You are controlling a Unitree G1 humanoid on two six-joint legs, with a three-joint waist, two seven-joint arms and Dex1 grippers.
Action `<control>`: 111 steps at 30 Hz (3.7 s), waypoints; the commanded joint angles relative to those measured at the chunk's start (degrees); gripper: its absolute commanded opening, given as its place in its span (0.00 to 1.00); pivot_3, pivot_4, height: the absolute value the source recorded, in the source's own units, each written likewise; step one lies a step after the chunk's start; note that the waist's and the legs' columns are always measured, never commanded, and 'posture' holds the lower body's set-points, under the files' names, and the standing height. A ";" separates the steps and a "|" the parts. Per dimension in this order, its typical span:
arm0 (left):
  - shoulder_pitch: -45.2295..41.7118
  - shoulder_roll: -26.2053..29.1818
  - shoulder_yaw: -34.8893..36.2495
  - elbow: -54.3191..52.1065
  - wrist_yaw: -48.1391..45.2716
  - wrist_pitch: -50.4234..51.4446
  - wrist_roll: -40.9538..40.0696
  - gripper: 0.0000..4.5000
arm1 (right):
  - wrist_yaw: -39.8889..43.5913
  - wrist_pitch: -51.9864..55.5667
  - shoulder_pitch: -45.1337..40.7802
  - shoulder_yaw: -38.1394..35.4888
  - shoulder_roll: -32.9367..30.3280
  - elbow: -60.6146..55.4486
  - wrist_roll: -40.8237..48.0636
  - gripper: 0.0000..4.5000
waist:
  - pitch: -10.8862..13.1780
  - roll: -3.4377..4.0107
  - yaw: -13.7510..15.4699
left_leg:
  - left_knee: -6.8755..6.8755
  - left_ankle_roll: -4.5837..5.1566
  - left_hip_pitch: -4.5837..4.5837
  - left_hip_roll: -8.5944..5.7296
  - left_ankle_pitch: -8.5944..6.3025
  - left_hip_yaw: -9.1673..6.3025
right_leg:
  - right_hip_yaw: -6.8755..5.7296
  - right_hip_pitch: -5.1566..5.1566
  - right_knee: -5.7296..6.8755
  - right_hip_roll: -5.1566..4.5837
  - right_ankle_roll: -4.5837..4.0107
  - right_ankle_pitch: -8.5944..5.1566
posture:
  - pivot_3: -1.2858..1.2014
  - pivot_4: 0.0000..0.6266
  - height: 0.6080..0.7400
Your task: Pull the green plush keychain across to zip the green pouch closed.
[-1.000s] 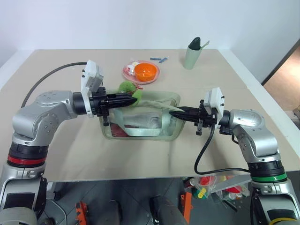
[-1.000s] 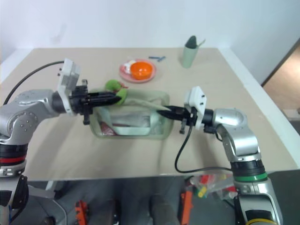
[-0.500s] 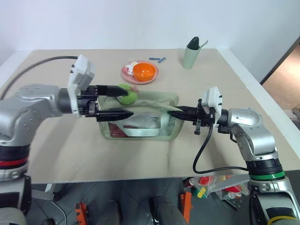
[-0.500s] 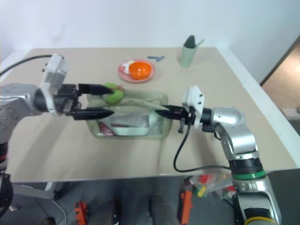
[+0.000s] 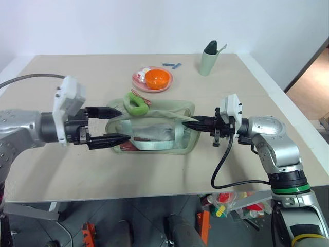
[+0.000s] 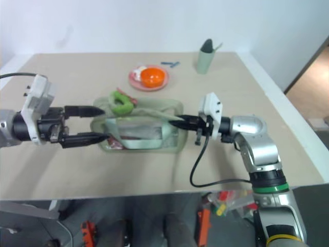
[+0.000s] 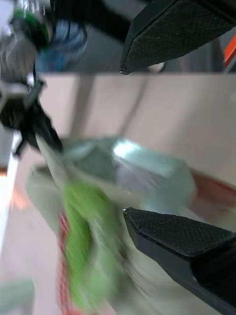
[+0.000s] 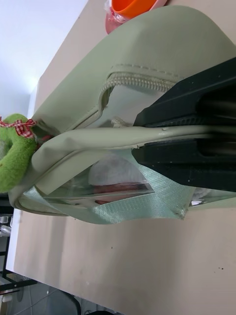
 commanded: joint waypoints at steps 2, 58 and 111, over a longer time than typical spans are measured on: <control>6.85 -3.62 6.76 -4.13 6.24 -6.59 3.74 1.00 | 0.48 -0.48 -1.56 0.03 0.71 -0.40 0.65 0.00 | 0.00 -0.01 0.02 | 0.00 0.00 -0.01 0.01 0.00 -0.02 | -0.03 0.00 -0.01 0.01 0.00 0.00 | 0.52 0.24 1.00; 6.91 -18.75 -10.68 1.21 15.05 -19.75 16.26 0.00 | -6.93 -0.68 -19.21 8.87 13.02 5.09 -5.98 0.64 | -0.02 -0.04 1.03 | 0.13 0.00 -0.19 -0.19 0.01 0.02 | -0.07 0.04 -0.06 -0.27 0.25 0.08 | 0.52 0.24 1.00; -2.37 -28.48 -15.82 11.36 28.00 -27.04 33.68 0.00 | -39.15 -0.82 5.57 3.30 2.08 5.49 -30.04 0.02 | -0.04 -0.05 2.07 | 0.03 0.00 -0.09 -0.30 0.03 0.10 | 0.16 0.07 -0.10 -0.29 0.52 0.19 | 0.52 0.24 1.00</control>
